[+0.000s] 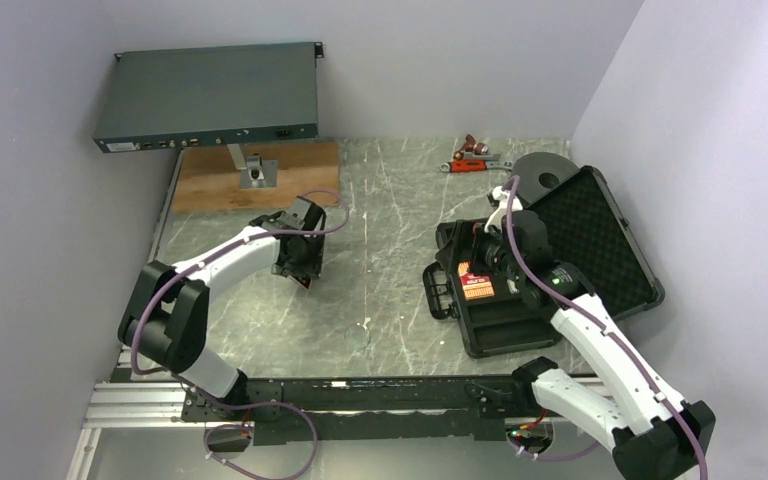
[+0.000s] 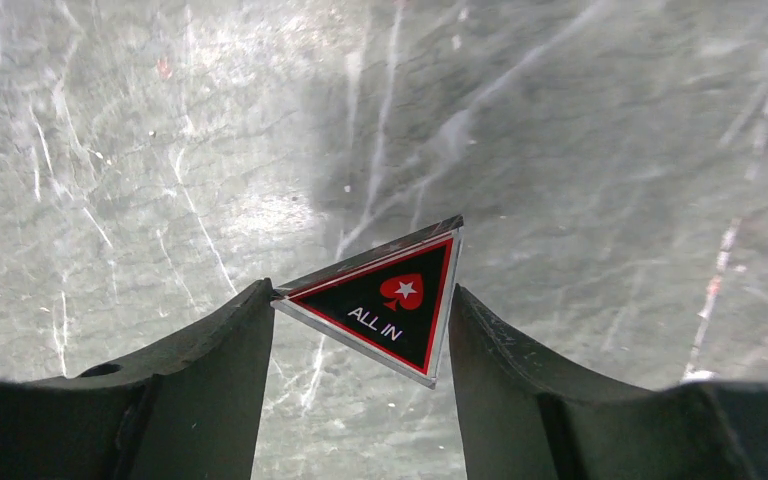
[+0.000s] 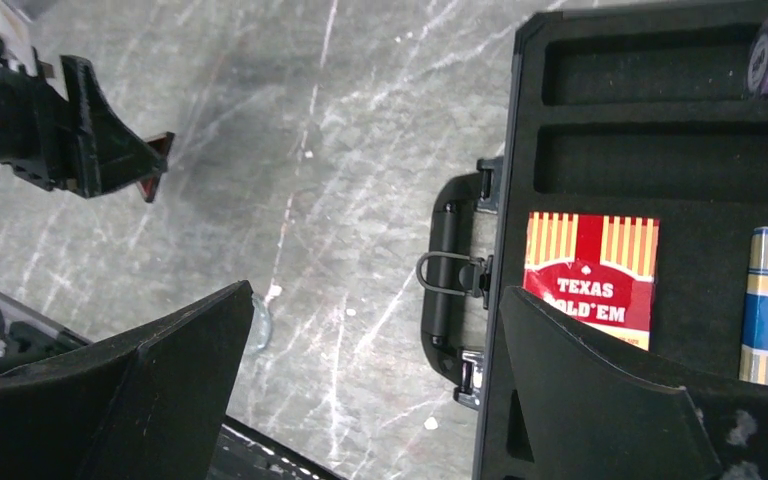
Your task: Pack up texas hold em set
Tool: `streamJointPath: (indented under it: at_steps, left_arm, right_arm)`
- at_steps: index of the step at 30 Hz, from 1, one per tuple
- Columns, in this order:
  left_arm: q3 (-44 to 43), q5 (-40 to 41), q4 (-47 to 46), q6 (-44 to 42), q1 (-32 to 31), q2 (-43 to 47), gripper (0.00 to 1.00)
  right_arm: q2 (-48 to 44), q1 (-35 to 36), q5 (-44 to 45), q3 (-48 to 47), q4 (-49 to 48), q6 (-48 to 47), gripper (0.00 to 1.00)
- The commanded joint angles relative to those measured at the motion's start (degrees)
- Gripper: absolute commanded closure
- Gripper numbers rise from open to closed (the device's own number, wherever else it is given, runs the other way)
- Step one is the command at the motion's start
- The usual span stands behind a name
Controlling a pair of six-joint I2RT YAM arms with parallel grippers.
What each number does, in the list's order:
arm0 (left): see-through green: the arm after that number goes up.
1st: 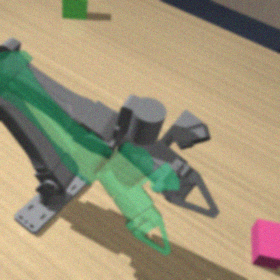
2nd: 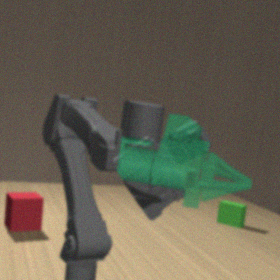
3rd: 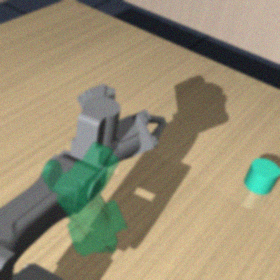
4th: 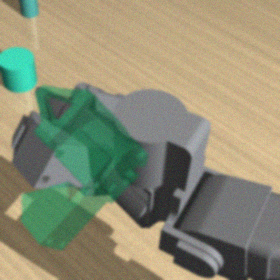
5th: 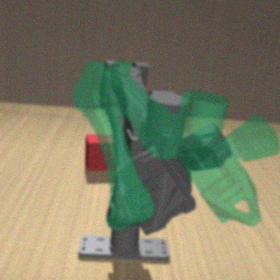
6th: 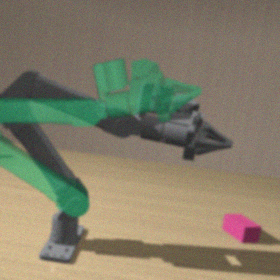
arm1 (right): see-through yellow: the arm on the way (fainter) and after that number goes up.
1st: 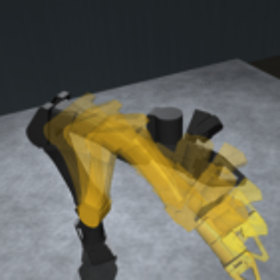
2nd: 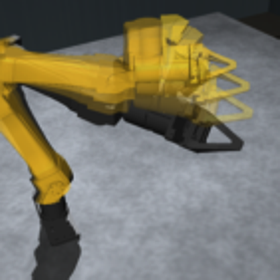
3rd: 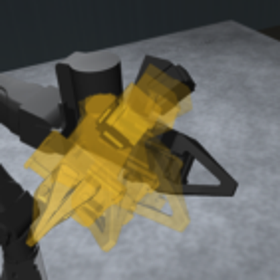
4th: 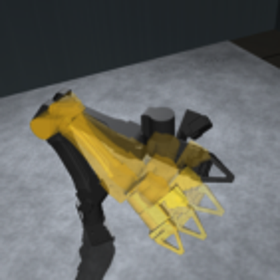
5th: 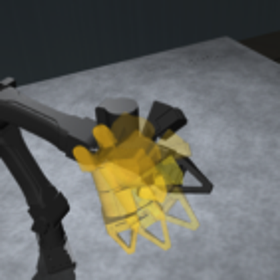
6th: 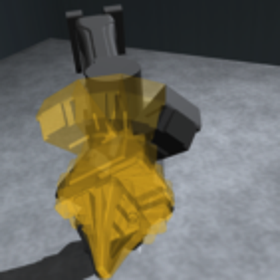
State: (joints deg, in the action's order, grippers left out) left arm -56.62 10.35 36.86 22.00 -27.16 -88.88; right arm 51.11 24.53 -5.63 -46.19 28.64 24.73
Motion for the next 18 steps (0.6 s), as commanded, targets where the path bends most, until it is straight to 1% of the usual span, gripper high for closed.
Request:
streamJointPath:
  at_steps: [1, 8, 14, 18]
  left_arm:
    - [-4.54, -0.38, 2.49, -0.53, -2.48, 3.06, 0.77]
    - [-11.59, -1.48, 3.56, -0.82, -8.60, 2.13, 0.77]
    - [-20.13, -3.40, 3.70, -1.21, -13.42, -3.44, 0.80]
    - [-28.28, -4.27, 4.43, -1.81, -16.51, -8.86, 0.81]
  right_arm:
    - [-2.45, 0.04, 1.02, -5.74, 0.88, 1.87, 0.02]
    - [-6.24, 0.07, 3.53, -13.92, 1.15, 4.85, 0.03]
    - [-10.15, 0.07, 3.63, -19.05, -2.42, 6.84, 0.04]
    - [-10.51, 0.07, 4.80, -21.52, -3.58, 6.57, 0.04]
